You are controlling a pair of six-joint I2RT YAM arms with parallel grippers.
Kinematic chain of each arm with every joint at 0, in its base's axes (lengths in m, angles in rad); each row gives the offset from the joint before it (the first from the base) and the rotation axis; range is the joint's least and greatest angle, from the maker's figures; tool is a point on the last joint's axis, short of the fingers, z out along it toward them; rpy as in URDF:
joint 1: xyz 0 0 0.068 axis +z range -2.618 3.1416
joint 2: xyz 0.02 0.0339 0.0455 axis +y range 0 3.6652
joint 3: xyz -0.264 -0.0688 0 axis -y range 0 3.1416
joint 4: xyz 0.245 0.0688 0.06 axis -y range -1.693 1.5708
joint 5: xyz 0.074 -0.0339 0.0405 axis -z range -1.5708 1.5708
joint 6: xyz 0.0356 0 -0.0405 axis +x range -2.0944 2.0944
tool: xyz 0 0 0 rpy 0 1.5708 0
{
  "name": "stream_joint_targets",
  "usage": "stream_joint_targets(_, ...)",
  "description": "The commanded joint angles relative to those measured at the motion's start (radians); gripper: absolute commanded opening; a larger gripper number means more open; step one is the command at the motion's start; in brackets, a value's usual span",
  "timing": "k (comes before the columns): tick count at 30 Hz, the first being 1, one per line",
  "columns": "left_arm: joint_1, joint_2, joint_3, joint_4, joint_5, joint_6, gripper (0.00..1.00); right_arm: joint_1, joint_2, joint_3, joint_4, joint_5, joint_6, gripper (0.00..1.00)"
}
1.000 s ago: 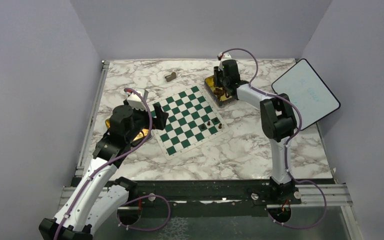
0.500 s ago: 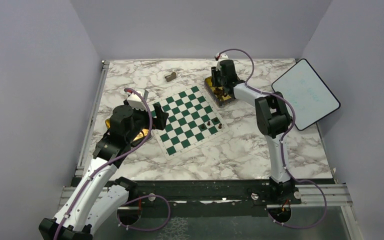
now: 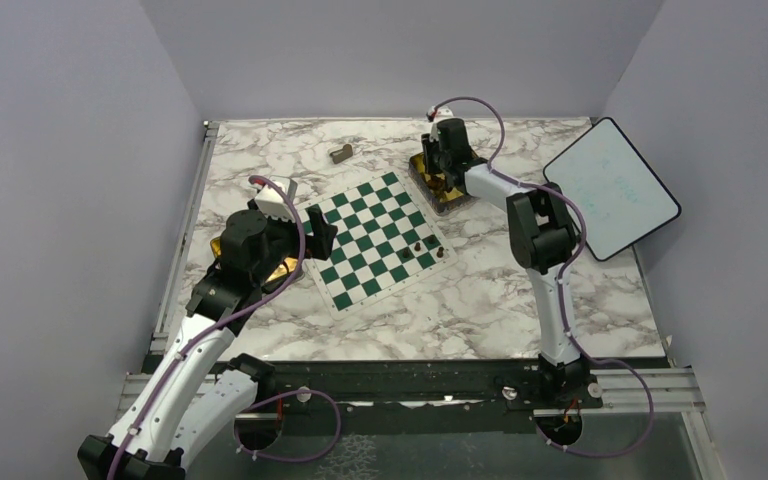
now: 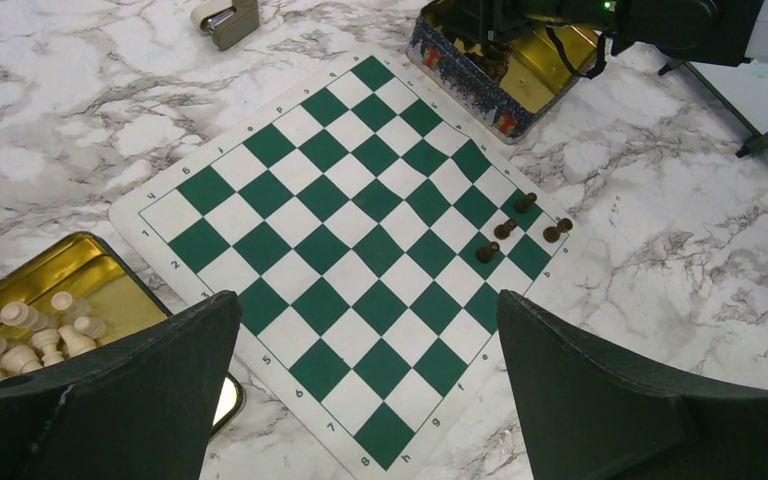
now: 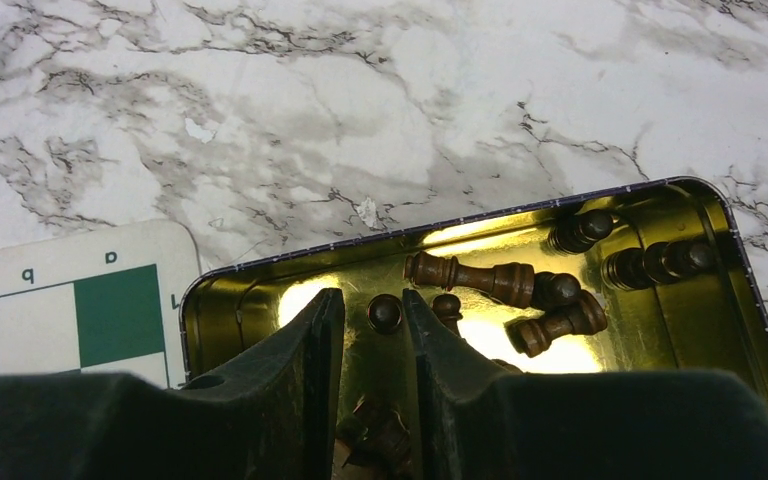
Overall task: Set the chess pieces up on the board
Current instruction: Pick up the chess piece from the storage box.
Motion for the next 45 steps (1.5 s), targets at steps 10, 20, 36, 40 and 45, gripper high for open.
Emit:
stream_joint_targets(10,-0.004,0.006,-0.003,0.007,-0.006,0.009,0.99,-0.002,0.035,0.046,-0.034,0.034,-0.034,0.18)
stream_joint_targets(20,-0.004,0.007,-0.003,0.007,-0.008,0.011,0.99,-0.002,-0.029,0.023,-0.039,0.051,-0.069,0.15)
stream_joint_targets(36,-0.004,0.003,-0.004,0.007,-0.013,0.011,0.99,-0.001,-0.206,-0.095,-0.036,0.055,-0.068,0.14)
stream_joint_targets(40,-0.004,0.0,-0.004,0.007,-0.015,0.01,0.99,0.0,-0.284,-0.178,-0.007,0.014,-0.049,0.14)
stream_joint_targets(45,-0.004,-0.004,-0.003,0.006,-0.022,0.012,0.99,0.004,-0.382,-0.301,0.015,-0.044,0.032,0.14)
